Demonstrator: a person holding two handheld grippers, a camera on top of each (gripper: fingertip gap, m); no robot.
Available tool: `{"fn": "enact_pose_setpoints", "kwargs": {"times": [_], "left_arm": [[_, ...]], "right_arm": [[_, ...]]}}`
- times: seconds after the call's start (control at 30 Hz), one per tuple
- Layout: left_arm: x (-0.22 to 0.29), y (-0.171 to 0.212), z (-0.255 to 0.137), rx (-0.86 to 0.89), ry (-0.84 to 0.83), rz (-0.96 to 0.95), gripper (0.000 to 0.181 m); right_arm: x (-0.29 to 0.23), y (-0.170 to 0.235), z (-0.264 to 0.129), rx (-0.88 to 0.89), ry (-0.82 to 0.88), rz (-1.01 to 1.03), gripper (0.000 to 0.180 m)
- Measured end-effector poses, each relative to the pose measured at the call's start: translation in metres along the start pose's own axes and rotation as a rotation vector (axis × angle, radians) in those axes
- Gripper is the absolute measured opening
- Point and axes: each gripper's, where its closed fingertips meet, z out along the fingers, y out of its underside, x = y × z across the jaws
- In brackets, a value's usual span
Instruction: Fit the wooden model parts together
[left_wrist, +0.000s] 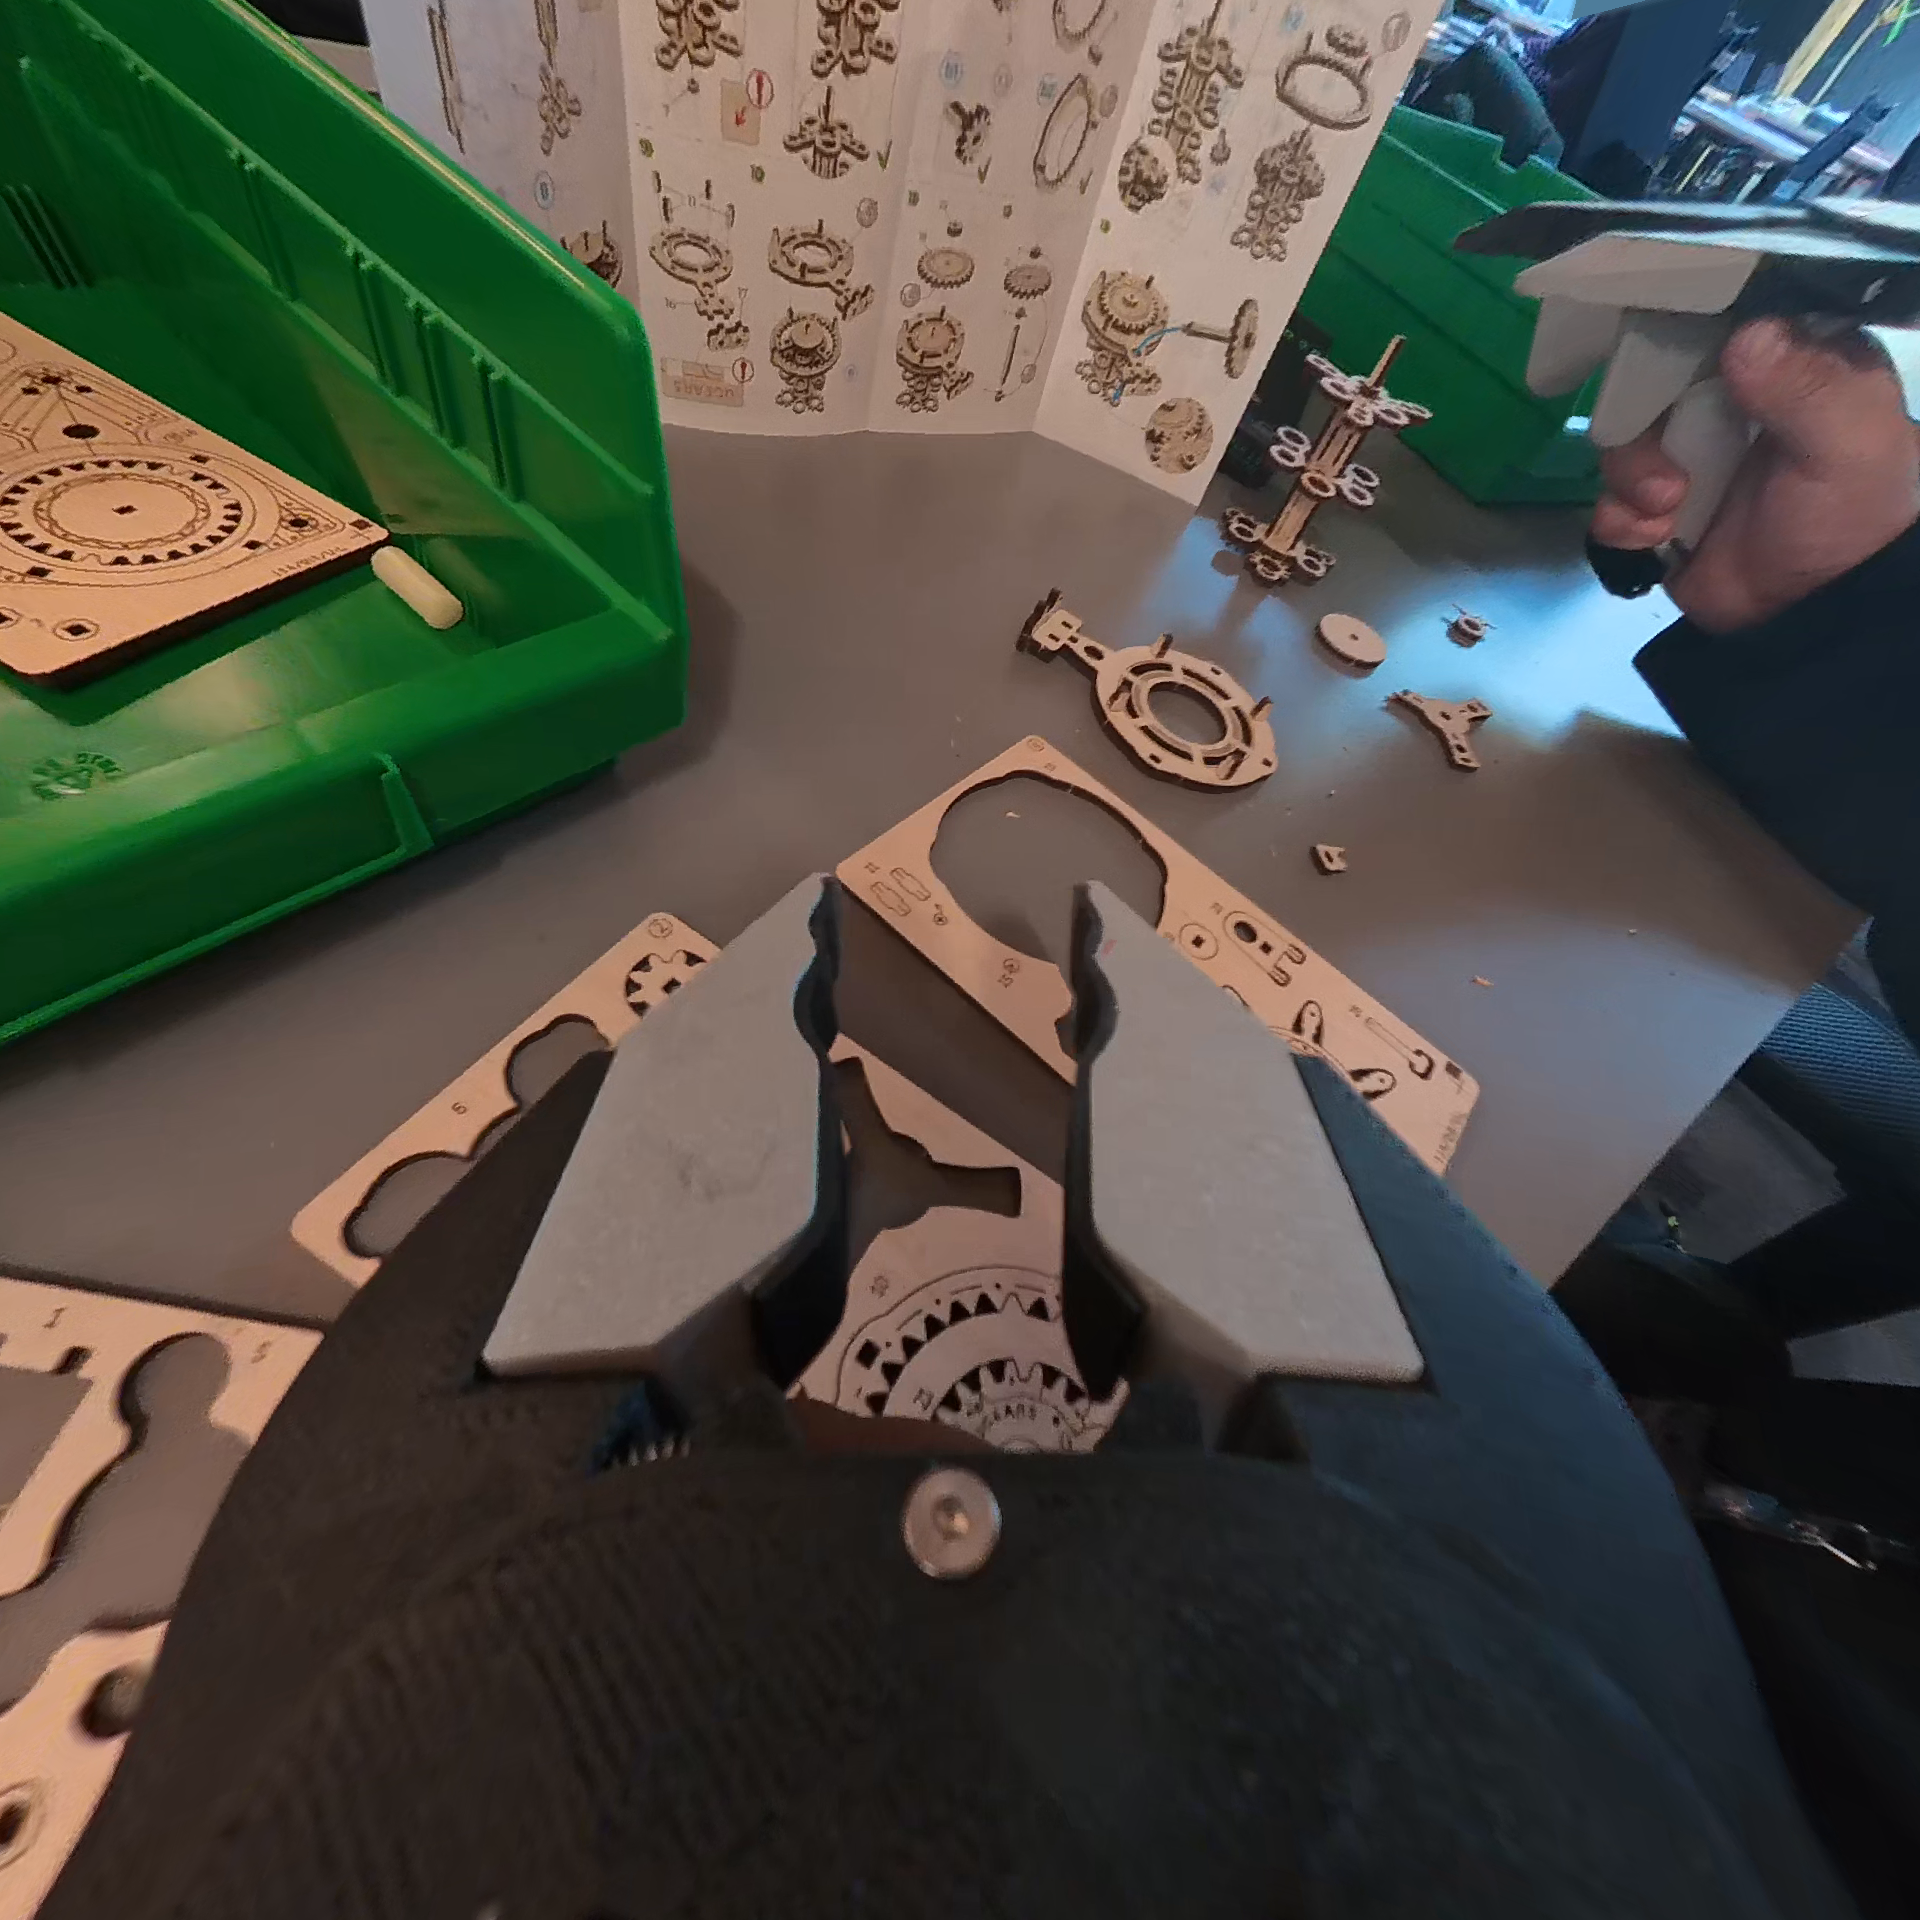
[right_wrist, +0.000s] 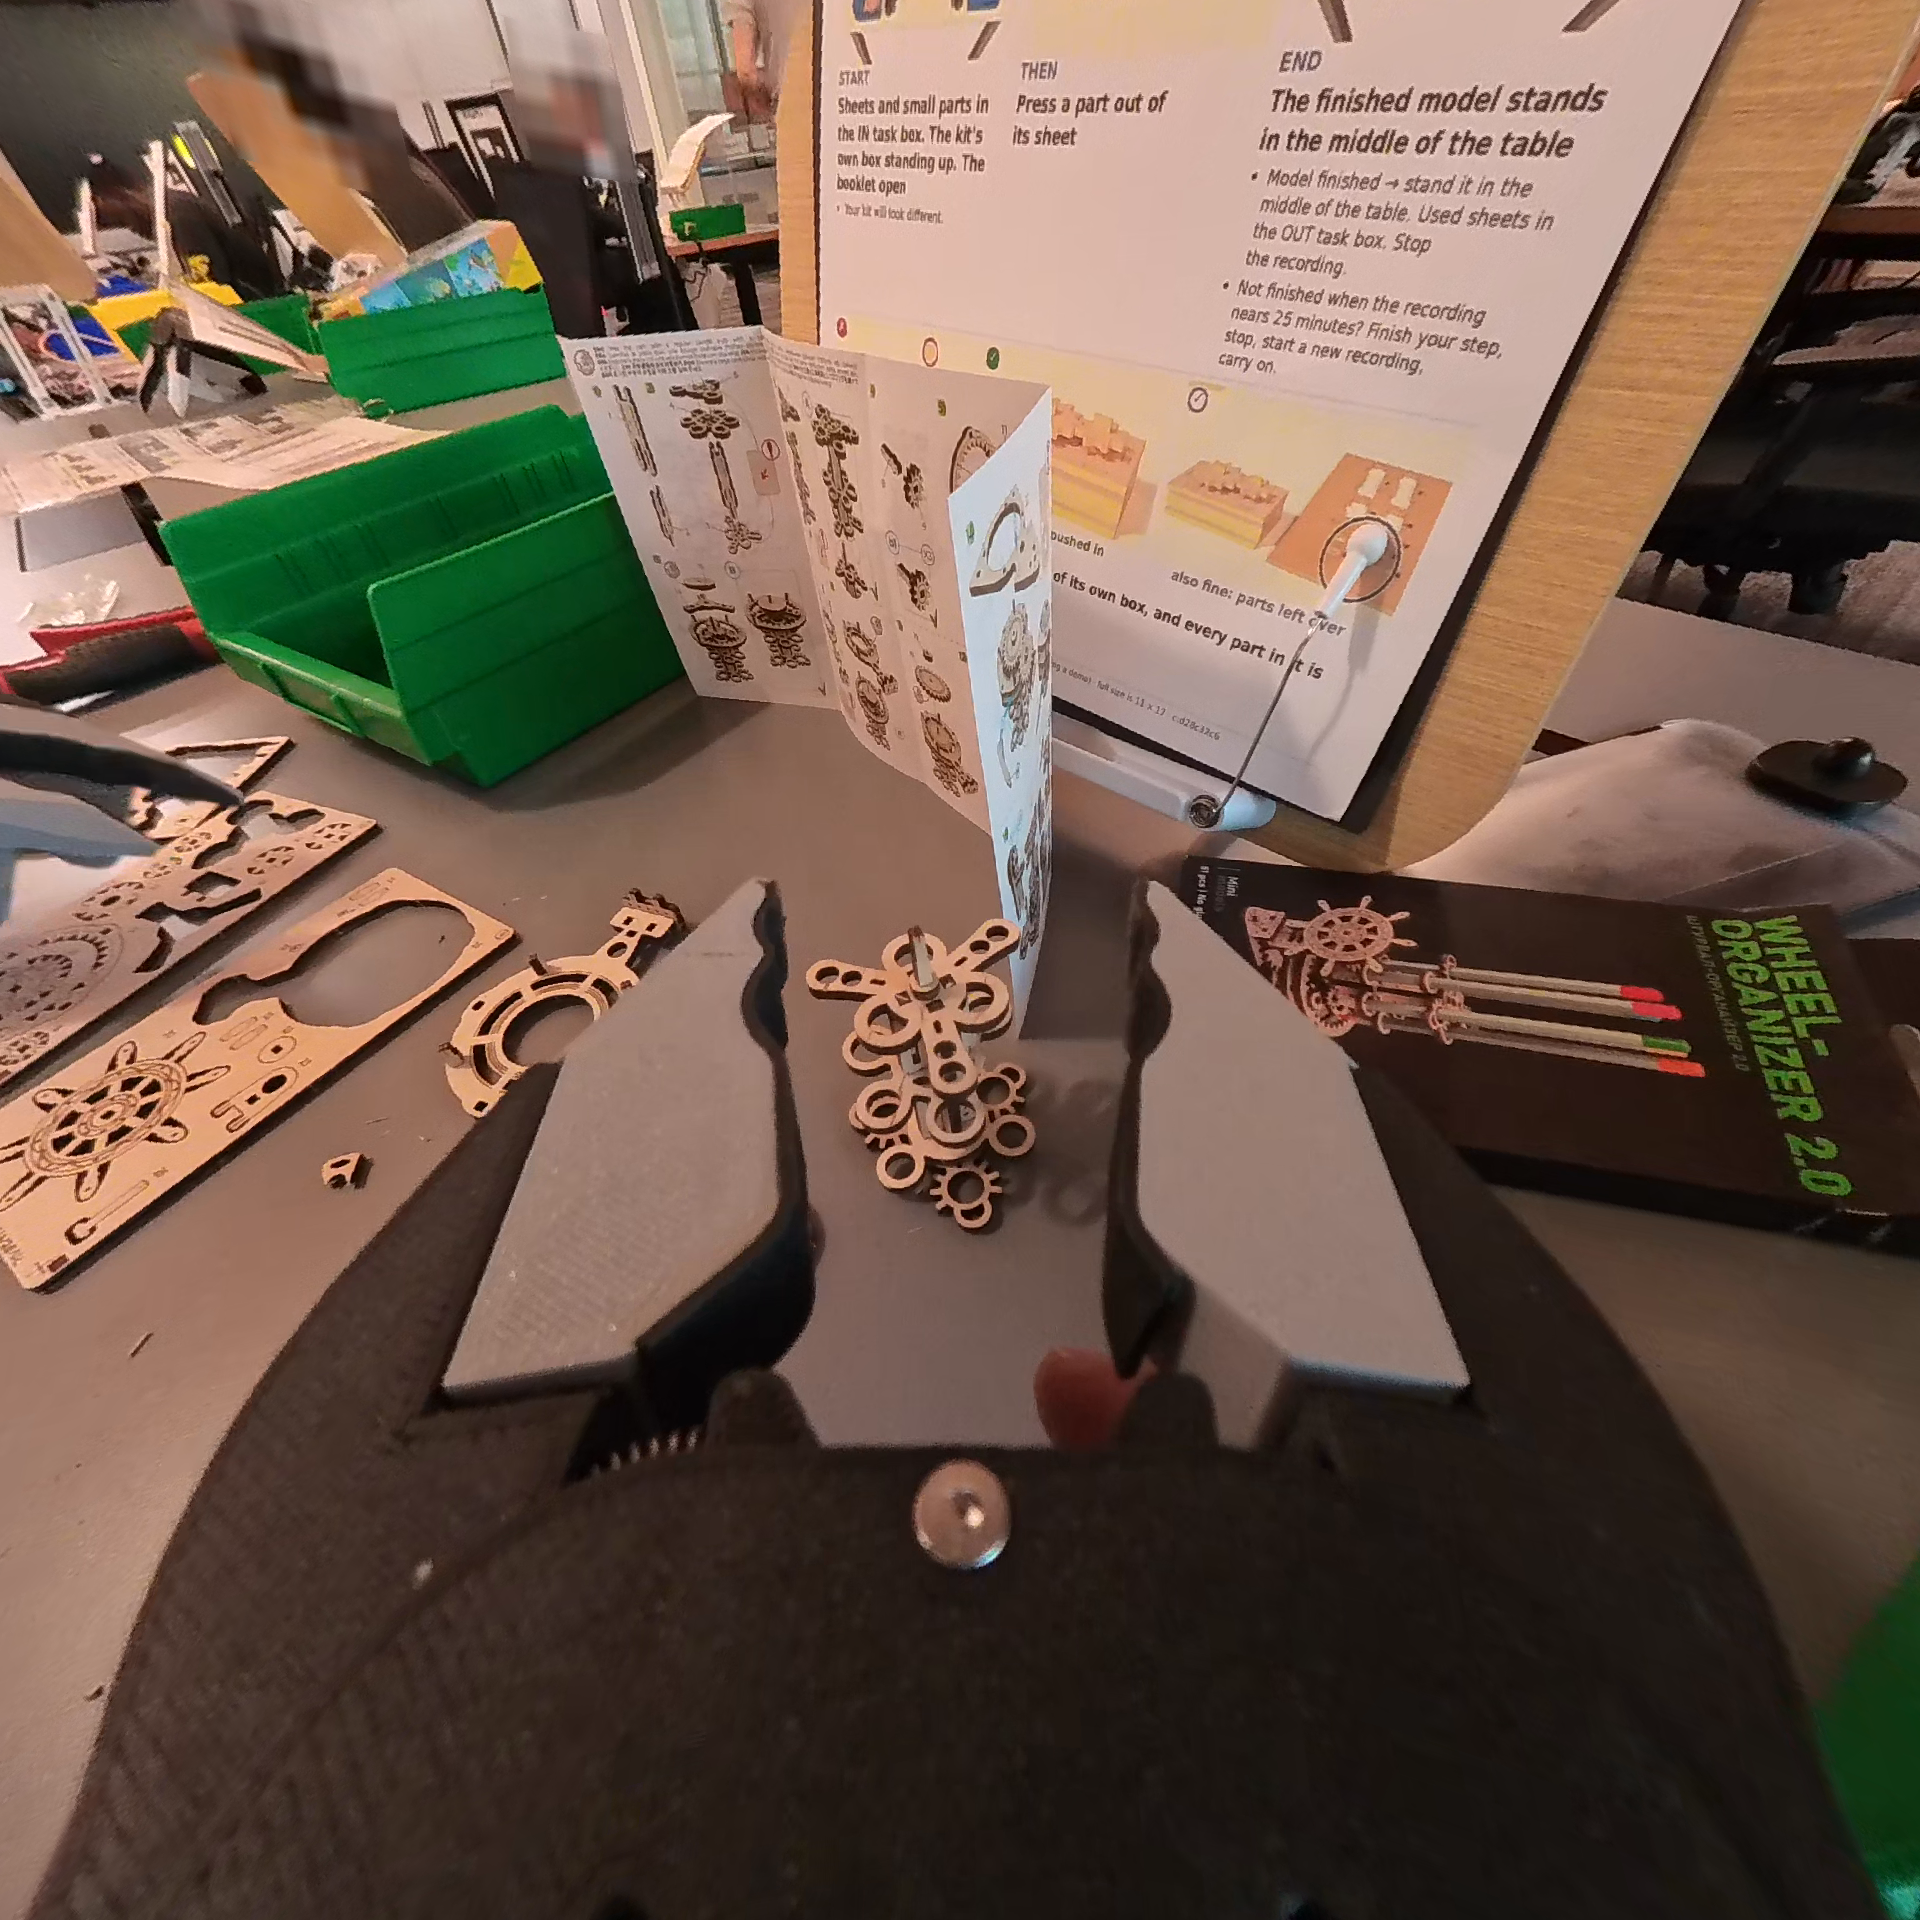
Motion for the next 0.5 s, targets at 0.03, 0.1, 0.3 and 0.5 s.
{"fn": "enact_pose_setpoints", "kwargs": {"times": [0.03,0.1,0.3,0.5], "left_arm": [[-0.001,-0.002,-0.003,-0.001,-0.006,0.003,0.043],[-0.005,-0.016,-0.012,0.024,-0.027,0.020,0.047],[-0.020,-0.086,-0.048,0.163,-0.112,0.102,0.046],[-0.038,-0.115,-0.056,0.205,-0.222,0.182,0.044]], "right_arm": [[0.000,0.000,0.000,0.000,0.001,0.001,0.063],[0.001,0.001,0.001,-0.002,0.000,0.005,0.063],[0.002,0.006,0.005,-0.022,0.013,-0.004,0.063],[0.012,0.008,0.005,-0.015,0.076,-0.027,0.063]]}}
